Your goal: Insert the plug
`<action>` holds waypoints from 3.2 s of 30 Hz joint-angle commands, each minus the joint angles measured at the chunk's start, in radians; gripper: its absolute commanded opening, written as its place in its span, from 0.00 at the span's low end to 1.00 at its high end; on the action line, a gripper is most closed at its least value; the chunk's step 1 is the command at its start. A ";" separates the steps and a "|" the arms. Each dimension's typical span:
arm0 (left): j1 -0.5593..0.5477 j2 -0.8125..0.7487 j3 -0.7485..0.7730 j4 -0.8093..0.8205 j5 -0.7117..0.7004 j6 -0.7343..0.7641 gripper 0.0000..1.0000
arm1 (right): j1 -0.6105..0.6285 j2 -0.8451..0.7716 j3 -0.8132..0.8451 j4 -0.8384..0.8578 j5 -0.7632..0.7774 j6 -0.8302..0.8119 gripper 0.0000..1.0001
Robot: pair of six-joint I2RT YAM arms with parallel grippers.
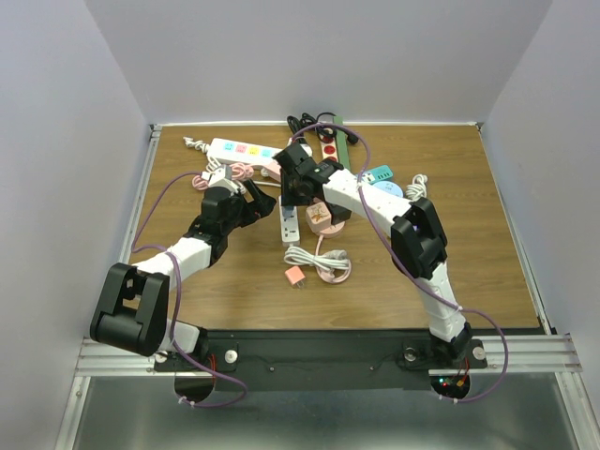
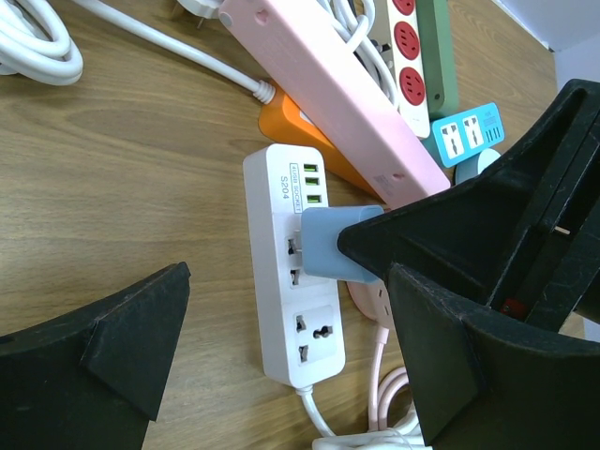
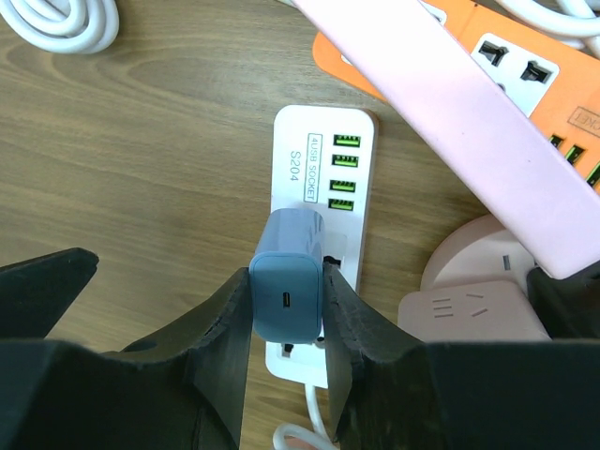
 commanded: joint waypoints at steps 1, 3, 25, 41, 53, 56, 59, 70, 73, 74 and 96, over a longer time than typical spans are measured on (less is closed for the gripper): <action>0.003 -0.021 -0.004 0.020 0.008 0.021 0.98 | -0.003 0.015 0.013 -0.001 0.006 -0.021 0.00; 0.003 -0.022 -0.004 0.022 0.008 0.023 0.98 | -0.005 0.013 0.003 -0.001 -0.035 -0.014 0.00; 0.003 -0.021 -0.007 0.018 0.010 0.021 0.98 | -0.005 -0.126 -0.037 0.000 -0.033 0.003 0.00; 0.003 -0.021 -0.005 0.018 0.013 0.021 0.97 | 0.006 -0.094 -0.063 0.013 -0.095 0.010 0.00; 0.003 -0.024 -0.008 0.020 0.011 0.024 0.98 | 0.007 -0.038 -0.040 0.014 -0.111 0.005 0.00; 0.003 -0.025 -0.008 0.020 0.011 0.024 0.98 | 0.006 -0.035 -0.043 0.022 -0.108 0.006 0.00; 0.003 -0.024 -0.008 0.018 0.013 0.024 0.98 | 0.006 -0.030 -0.039 0.022 -0.103 0.003 0.00; 0.003 -0.021 -0.010 0.018 0.013 0.024 0.97 | 0.006 -0.022 -0.039 0.023 -0.118 0.008 0.01; 0.003 -0.025 -0.010 0.019 0.011 0.024 0.98 | 0.006 -0.018 -0.039 0.022 -0.114 0.006 0.00; 0.003 -0.024 -0.012 0.018 0.010 0.024 0.98 | 0.006 -0.016 -0.040 0.022 -0.112 0.005 0.00; 0.003 -0.017 -0.013 0.022 0.014 0.024 0.98 | 0.047 0.061 0.042 -0.024 0.030 -0.027 0.00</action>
